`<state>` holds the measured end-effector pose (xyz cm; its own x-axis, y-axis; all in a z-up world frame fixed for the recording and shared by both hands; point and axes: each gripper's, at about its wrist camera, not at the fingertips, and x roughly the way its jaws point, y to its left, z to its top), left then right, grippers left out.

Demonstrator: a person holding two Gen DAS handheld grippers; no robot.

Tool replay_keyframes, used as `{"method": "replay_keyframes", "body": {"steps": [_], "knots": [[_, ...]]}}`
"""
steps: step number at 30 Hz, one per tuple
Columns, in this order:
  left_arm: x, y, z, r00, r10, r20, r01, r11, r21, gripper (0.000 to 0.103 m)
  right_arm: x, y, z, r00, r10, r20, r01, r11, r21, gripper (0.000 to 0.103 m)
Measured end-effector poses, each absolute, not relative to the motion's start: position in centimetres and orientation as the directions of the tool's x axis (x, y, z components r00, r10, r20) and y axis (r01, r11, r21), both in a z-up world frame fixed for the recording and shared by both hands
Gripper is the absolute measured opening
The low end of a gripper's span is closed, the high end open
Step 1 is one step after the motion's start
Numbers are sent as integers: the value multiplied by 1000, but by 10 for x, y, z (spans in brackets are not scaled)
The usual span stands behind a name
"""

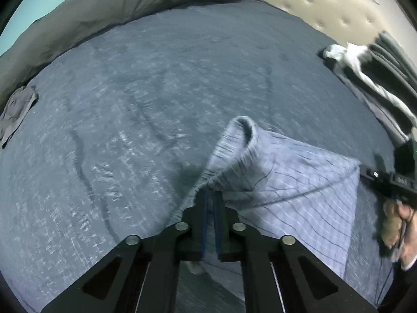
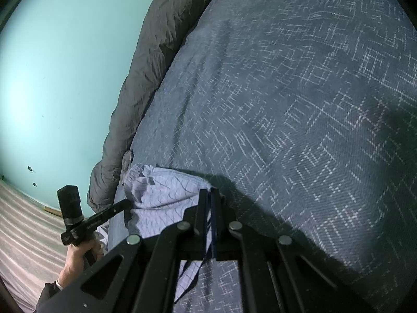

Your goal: Fold clothes

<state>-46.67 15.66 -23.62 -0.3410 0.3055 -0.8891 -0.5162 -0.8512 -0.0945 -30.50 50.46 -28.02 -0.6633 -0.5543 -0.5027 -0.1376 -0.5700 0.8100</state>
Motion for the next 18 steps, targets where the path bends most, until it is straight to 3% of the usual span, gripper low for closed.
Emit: {"method": "replay_keyframes", "body": {"steps": [11, 18], "knots": [[-493, 121, -255, -325, 311, -893, -309, -927, -211, 3, -306, 500, -278, -665, -554, -501, -136, -571, 810, 2], [-458, 92, -238, -370, 398, -840, -318, -903, -288, 7, -303, 503, -279, -669, -552, -498, -133, -570, 811, 2]]}}
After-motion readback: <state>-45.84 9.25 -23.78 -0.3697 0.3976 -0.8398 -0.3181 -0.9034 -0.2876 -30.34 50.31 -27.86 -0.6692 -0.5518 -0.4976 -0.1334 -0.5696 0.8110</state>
